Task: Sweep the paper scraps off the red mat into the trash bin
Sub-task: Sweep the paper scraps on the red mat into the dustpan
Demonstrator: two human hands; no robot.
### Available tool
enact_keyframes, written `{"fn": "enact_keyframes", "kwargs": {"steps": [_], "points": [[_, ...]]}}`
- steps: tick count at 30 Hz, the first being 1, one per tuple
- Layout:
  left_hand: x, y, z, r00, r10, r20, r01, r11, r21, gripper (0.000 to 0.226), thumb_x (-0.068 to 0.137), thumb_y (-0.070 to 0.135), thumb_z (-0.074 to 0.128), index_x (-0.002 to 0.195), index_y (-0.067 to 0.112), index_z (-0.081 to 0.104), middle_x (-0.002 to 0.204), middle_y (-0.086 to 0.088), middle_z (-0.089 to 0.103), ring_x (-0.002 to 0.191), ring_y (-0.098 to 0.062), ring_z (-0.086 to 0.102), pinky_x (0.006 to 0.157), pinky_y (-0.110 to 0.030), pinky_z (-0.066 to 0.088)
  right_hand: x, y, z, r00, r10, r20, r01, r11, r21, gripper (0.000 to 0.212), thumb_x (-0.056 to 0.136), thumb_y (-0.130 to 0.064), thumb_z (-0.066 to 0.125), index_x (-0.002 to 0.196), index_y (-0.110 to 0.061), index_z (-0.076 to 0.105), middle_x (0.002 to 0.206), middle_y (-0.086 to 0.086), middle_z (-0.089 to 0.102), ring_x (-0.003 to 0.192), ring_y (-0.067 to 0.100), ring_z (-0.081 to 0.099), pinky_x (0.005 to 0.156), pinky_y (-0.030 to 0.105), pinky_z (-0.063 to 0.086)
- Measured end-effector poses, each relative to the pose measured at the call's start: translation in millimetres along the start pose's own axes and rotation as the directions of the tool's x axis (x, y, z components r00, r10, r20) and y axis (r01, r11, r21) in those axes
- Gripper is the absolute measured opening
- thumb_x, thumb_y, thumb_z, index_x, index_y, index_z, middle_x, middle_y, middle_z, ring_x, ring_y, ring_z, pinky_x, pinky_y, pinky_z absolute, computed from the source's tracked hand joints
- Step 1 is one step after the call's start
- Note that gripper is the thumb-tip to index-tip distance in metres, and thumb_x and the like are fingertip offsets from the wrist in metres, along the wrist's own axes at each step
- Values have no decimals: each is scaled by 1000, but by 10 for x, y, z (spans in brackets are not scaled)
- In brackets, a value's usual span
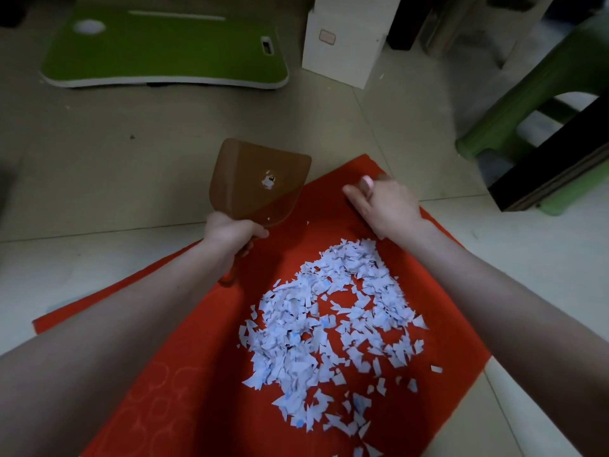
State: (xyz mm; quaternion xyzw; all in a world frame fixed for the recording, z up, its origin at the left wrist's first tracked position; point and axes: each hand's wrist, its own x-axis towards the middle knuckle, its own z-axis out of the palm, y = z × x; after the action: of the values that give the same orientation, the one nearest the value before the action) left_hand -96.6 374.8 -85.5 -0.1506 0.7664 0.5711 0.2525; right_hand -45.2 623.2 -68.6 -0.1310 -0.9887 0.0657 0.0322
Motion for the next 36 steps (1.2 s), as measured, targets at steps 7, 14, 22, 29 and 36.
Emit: {"fn": "enact_keyframes", "kwargs": {"steps": [7, 14, 22, 29, 36], "points": [[-60, -8, 121, 1000, -16, 4, 16, 998, 58, 30, 68, -4, 77, 65, 7, 50, 54, -9, 48, 34, -13, 40, 34, -18, 33, -208, 534, 112, 997, -56, -53, 61, 993, 97, 34, 95, -45, 49, 108, -21, 69, 81, 13, 67, 78, 34, 62, 58, 31, 31], [-122, 23, 188, 1000, -20, -17, 21, 995, 94, 30, 68, -1, 79, 68, 8, 51, 58, -9, 50, 43, -17, 43, 42, -27, 37, -520, 362, 289, 961, -64, 270, 7, 978, 208, 21, 94, -28, 58, 105, -14, 69, 71, -4, 61, 48, 5, 50, 42, 16, 32], [-216, 55, 283, 1000, -26, -7, 26, 994, 110, 31, 70, -1, 77, 64, 9, 49, 54, -8, 48, 35, -13, 41, 32, -18, 33, -1053, -32, -52, 896, -355, 266, 158, 816, 556, 24, 92, -32, 60, 112, -22, 69, 77, -4, 71, 49, 12, 56, 44, 20, 40], [-309, 62, 329, 1000, -6, 24, 3, 993, 121, 31, 70, -2, 77, 64, 10, 49, 52, -7, 48, 36, -13, 42, 37, -22, 36, -1071, 445, -230, 988, -155, 27, 120, 851, 511, 26, 90, -29, 55, 102, -14, 72, 82, 1, 70, 64, 14, 64, 53, 29, 50], [-409, 105, 414, 999, 3, 49, -11, 988, 153, 29, 71, -1, 76, 63, 8, 50, 51, -6, 49, 37, -13, 43, 36, -20, 37, -1141, 606, 78, 965, 58, 256, -136, 945, 297, 28, 98, -25, 49, 76, -14, 61, 61, 4, 60, 47, 17, 55, 42, 25, 44]]}}
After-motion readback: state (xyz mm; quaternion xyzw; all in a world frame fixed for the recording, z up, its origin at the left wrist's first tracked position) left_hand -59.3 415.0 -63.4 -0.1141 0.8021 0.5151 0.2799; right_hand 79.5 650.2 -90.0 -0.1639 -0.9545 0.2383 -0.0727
